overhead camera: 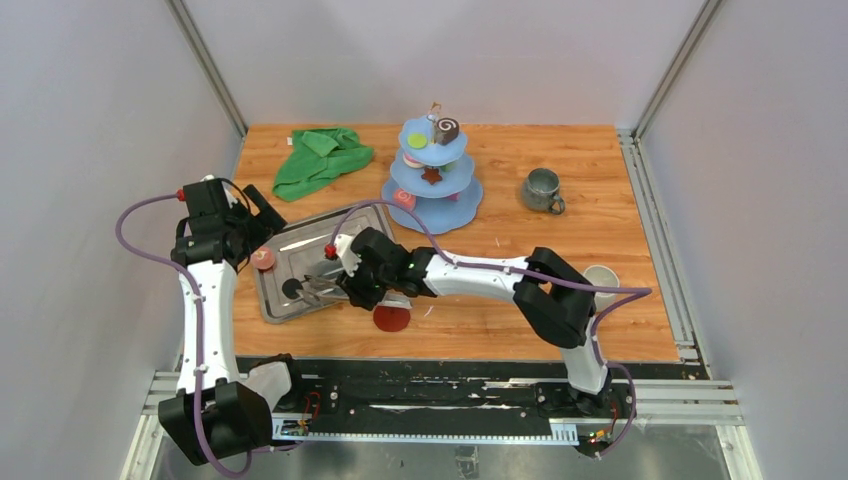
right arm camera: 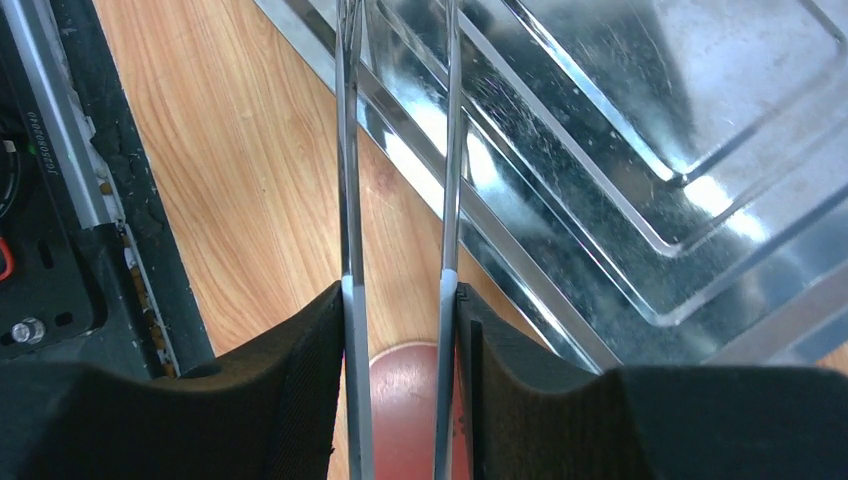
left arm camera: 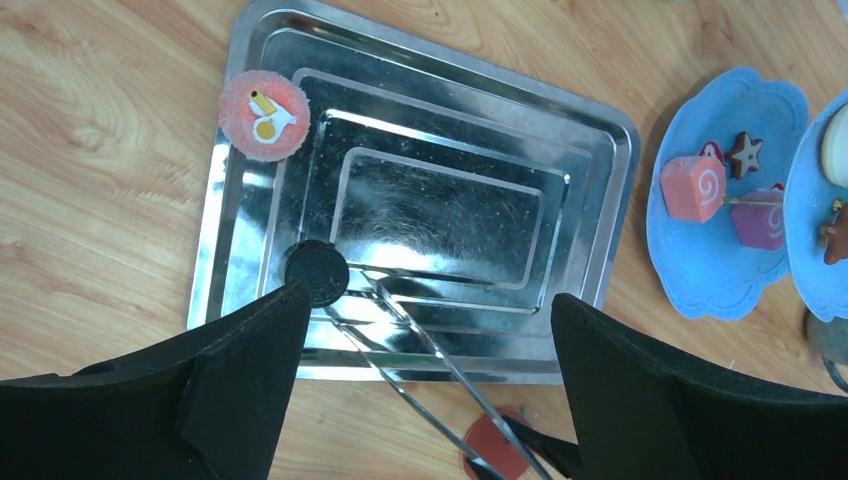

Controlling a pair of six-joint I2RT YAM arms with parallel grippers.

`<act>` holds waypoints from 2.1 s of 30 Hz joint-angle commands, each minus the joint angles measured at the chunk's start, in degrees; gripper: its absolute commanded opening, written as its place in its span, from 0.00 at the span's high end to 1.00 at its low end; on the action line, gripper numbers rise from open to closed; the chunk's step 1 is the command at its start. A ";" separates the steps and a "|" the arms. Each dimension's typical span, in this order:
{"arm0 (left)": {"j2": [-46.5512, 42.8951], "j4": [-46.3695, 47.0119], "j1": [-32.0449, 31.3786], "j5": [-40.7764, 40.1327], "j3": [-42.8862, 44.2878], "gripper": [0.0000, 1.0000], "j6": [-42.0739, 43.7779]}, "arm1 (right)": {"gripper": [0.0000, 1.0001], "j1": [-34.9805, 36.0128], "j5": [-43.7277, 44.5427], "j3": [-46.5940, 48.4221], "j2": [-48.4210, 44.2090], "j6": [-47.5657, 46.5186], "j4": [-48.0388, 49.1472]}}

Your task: Serve the afternoon tea

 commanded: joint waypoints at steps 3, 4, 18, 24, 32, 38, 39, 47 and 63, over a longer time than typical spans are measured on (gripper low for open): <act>0.29 -0.29 -0.27 -0.31 1.99 0.05 1.00 | 0.58 1.92 1.53 4.38 3.26 -3.48 -0.41; 0.30 -0.29 -0.27 -0.23 1.95 0.05 1.08 | 0.58 2.01 1.57 4.66 3.49 -3.56 -0.45; -0.01 -0.30 -0.26 -0.07 1.73 0.05 1.35 | 0.55 2.53 2.24 9.34 6.95 -3.57 -1.25; -0.26 -0.32 -0.27 -0.14 1.55 0.05 1.38 | 0.54 2.59 4.14 11.05 8.21 -3.09 -1.30; -0.27 -0.21 -0.27 0.08 1.37 0.05 1.37 | 0.53 3.00 4.16 12.65 10.01 -3.33 -1.03; -0.64 -0.29 -0.26 -0.05 1.20 0.05 1.62 | 0.53 3.45 3.77 13.95 11.30 -3.41 -1.03; -0.58 -0.32 -0.27 -0.05 1.12 0.05 1.62 | 0.53 3.47 3.77 14.18 11.49 -3.43 -1.03; -0.75 -0.37 -0.26 0.04 1.18 0.05 1.62 | 0.68 3.56 5.75 13.34 9.44 -3.42 -1.47; -1.32 0.30 -0.27 1.26 0.28 0.05 1.06 | 0.79 -4.50 9.49 -6.01 -14.91 3.10 -0.63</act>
